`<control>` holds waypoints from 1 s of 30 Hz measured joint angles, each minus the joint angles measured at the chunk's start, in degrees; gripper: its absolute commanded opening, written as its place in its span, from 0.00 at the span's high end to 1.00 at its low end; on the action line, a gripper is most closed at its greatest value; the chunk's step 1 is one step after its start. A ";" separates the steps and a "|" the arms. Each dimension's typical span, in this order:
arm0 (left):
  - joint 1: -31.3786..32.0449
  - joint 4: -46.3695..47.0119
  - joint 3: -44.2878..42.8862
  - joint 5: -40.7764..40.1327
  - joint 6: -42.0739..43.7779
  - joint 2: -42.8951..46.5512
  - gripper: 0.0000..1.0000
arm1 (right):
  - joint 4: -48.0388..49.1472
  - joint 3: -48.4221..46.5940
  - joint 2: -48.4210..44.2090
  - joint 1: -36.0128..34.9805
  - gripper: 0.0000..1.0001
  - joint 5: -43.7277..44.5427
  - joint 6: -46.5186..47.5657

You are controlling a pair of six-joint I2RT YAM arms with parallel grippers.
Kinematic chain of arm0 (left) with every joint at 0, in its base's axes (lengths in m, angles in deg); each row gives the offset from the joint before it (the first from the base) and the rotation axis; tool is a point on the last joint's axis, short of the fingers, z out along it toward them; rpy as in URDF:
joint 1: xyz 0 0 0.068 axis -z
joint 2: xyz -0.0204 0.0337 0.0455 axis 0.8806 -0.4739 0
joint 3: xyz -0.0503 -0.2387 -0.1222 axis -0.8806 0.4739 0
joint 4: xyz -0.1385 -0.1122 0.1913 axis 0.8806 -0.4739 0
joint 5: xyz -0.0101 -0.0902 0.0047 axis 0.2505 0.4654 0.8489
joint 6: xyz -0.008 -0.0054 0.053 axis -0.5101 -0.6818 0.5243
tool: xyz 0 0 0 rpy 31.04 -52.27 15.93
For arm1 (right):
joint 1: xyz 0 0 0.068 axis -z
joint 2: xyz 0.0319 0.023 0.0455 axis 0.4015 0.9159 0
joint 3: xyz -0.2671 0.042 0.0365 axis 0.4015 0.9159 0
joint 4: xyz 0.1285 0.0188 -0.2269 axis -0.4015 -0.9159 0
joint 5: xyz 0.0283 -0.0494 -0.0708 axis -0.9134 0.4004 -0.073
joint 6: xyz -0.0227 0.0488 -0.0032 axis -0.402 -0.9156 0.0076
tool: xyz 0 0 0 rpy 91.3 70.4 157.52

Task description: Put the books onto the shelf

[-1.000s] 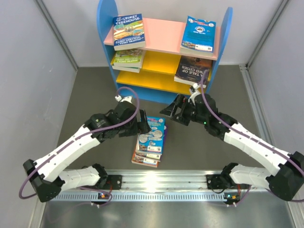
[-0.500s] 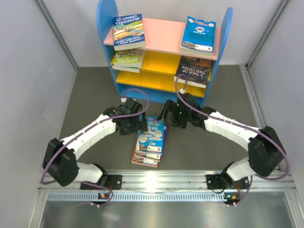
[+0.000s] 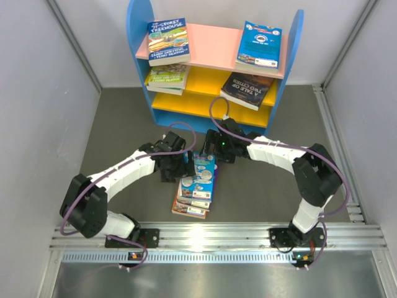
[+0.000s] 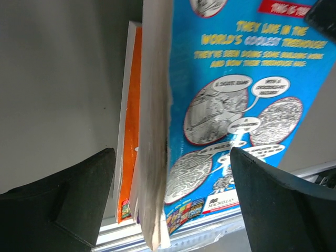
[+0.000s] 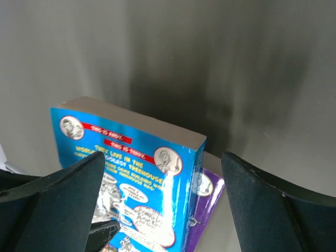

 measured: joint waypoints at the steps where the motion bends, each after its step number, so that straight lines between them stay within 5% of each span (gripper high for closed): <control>1: -0.28 0.24 0.66 0.66 -0.02 0.00 0.05 | 0.02 0.00 0.42 0.00 0.09 0.00 -0.02; 8: -2.16 2.58 3.10 4.26 -0.09 -0.02 0.06 | 2.29 0.13 1.53 0.15 0.20 -0.92 -0.85; 17: -3.48 5.27 4.31 8.11 -0.24 -0.68 0.07 | 7.65 0.15 2.56 -0.46 0.72 -2.69 -2.25; 20: -4.11 6.64 4.87 9.33 -0.28 -0.85 0.08 | 9.79 0.76 2.56 -0.96 0.98 -3.67 -2.56; 30: -5.88 7.78 6.32 11.72 -0.63 -0.31 0.09 | 11.67 5.53 -2.03 -2.12 1.00 -5.18 -3.15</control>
